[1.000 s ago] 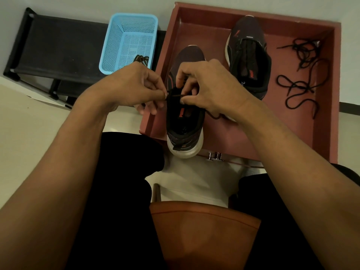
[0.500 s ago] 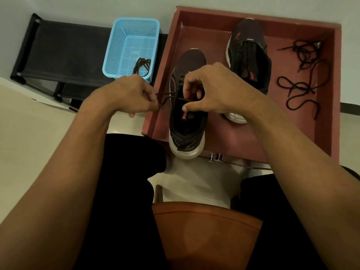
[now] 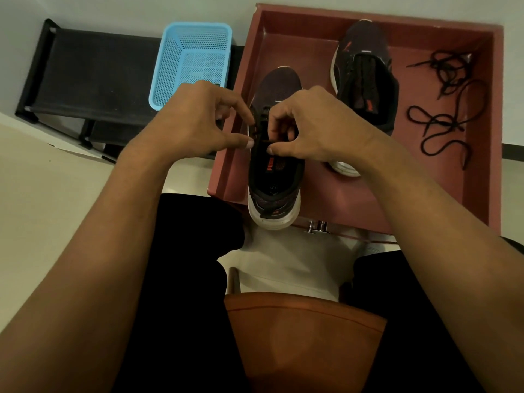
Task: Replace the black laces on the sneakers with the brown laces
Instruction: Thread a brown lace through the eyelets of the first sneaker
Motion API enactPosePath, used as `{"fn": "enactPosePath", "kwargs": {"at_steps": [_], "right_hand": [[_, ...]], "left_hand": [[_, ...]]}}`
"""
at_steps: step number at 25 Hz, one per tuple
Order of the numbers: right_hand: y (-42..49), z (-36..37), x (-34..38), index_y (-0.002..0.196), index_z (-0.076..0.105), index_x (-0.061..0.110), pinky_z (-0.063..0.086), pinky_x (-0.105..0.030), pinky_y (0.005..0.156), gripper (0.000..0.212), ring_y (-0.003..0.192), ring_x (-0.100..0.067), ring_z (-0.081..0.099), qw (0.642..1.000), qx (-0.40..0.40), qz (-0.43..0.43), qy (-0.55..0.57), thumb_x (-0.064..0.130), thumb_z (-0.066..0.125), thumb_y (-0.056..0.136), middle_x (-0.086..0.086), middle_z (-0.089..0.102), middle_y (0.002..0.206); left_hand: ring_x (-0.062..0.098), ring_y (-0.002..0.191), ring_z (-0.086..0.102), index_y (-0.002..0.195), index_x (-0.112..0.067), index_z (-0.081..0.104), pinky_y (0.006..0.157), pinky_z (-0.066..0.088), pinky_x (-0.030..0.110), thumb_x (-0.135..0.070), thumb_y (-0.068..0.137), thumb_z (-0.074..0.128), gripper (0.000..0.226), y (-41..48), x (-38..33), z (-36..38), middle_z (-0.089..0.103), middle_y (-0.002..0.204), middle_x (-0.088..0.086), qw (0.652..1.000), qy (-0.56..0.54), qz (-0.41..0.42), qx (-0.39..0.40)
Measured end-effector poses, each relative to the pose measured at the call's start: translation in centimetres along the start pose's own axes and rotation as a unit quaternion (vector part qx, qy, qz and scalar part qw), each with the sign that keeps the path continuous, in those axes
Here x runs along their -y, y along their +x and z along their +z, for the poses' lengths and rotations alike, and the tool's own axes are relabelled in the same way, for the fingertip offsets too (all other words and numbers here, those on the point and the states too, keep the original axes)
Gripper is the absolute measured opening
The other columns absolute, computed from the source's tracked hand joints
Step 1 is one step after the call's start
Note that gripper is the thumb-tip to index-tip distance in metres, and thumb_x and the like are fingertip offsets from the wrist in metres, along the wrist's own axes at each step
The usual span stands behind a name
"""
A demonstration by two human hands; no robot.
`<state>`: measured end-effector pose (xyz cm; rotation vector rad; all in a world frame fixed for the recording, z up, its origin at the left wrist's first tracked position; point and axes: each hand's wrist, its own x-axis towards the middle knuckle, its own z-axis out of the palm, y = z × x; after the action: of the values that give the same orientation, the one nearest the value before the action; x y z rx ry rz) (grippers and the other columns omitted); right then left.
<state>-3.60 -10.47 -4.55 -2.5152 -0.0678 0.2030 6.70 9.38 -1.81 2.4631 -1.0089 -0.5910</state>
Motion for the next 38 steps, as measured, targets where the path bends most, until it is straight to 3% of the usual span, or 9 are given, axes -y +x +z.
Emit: {"fn": "enactPosePath", "kwargs": {"at_steps": [3,7,12,14,17,21,29,33,38], "right_hand": [[0.0,0.0,0.0,0.092,0.076,0.023,0.058,-0.031,0.075,0.015,0.073,-0.003,0.066,1.000,0.002,0.000,0.001,0.036,0.083,0.087,0.018,0.063,0.073],[0.0,-0.1,0.0,0.091,0.076,0.024,0.059,-0.032,0.075,0.015,0.073,-0.003,0.066,1.000,0.001,0.003,0.005,0.037,0.083,0.086,0.017,0.063,0.072],[0.0,0.1,-0.1,0.091,0.076,0.022,0.060,-0.035,0.077,0.016,0.076,-0.007,0.068,1.000,0.001,0.003,0.003,0.036,0.083,0.086,0.014,0.068,0.078],[0.0,0.1,-0.1,0.091,0.076,0.022,0.060,-0.036,0.078,0.016,0.078,-0.007,0.068,1.000,0.002,0.007,0.001,0.035,0.083,0.086,0.014,0.069,0.081],[0.0,-0.1,0.1,0.093,0.076,0.022,0.060,-0.034,0.077,0.014,0.076,-0.006,0.066,1.000,0.006,0.007,0.000,0.032,0.083,0.086,0.016,0.065,0.077],[-0.2,-0.2,0.1,0.096,0.075,0.022,0.059,-0.033,0.074,0.016,0.074,-0.005,0.066,1.000,0.010,0.013,-0.004,0.028,0.085,0.084,0.014,0.063,0.074],[-0.1,-0.2,0.0,0.108,0.074,0.022,0.053,-0.014,0.075,0.027,0.084,-0.002,0.067,1.000,0.026,0.012,0.003,0.022,0.086,0.084,0.016,0.067,0.087],[-0.7,-0.8,0.0,0.114,0.071,0.023,0.045,-0.004,0.068,0.036,0.081,0.012,0.060,1.000,0.008,0.009,0.014,0.020,0.087,0.082,0.014,0.066,0.098],[-1.8,-2.7,-0.4,0.113,0.057,0.023,0.054,-0.026,0.076,0.049,0.081,0.000,0.060,0.995,-0.018,0.096,-0.005,0.042,0.088,0.080,0.012,0.061,0.096]], "left_hand": [[0.001,0.093,0.064,0.101,-0.033,0.078,0.078,0.048,0.020,-0.040,0.075,0.090,0.030,0.2,-0.1,0.1,0.066,0.090,-0.016,1.000,0.016,0.015,-0.015],[0.003,0.060,0.054,0.092,-0.030,0.081,0.066,0.045,0.025,-0.031,0.082,0.087,0.012,0.2,-0.1,0.1,0.059,0.066,-0.006,0.999,0.022,0.017,0.021],[0.019,0.088,0.067,0.068,-0.039,0.073,0.088,0.058,0.045,-0.029,0.080,0.089,0.022,0.0,1.8,-0.7,0.071,0.078,-0.013,0.983,0.123,-0.117,0.075],[0.020,0.091,0.066,0.073,-0.041,0.074,0.090,0.059,0.050,-0.033,0.079,0.088,0.018,-0.1,1.7,-0.7,0.069,0.081,-0.014,0.979,0.143,-0.124,0.079],[-0.001,0.071,0.060,0.099,-0.037,0.074,0.077,0.050,0.027,-0.035,0.081,0.088,0.023,0.1,0.7,-0.2,0.058,0.070,-0.015,0.991,0.081,-0.035,0.099],[0.003,0.051,0.051,0.093,-0.025,0.076,0.064,0.041,0.023,-0.028,0.090,0.080,0.006,0.2,-0.3,0.1,0.048,0.049,-0.011,0.997,0.014,0.027,0.072],[0.018,0.083,0.068,0.086,-0.024,0.079,0.085,0.055,0.036,-0.025,0.087,0.084,0.005,0.6,1.3,-0.3,0.074,0.079,0.001,0.985,0.100,-0.076,0.120],[0.010,0.071,0.063,0.093,-0.026,0.078,0.068,0.045,0.025,-0.033,0.086,0.084,0.012,0.4,0.9,0.1,0.065,0.067,-0.007,0.989,0.073,-0.061,0.112],[0.019,0.056,0.056,0.100,-0.025,0.078,0.074,0.058,0.039,-0.029,0.091,0.079,0.010,0.3,-0.1,0.0,0.046,0.052,-0.008,0.997,-0.003,0.020,0.077]]}}
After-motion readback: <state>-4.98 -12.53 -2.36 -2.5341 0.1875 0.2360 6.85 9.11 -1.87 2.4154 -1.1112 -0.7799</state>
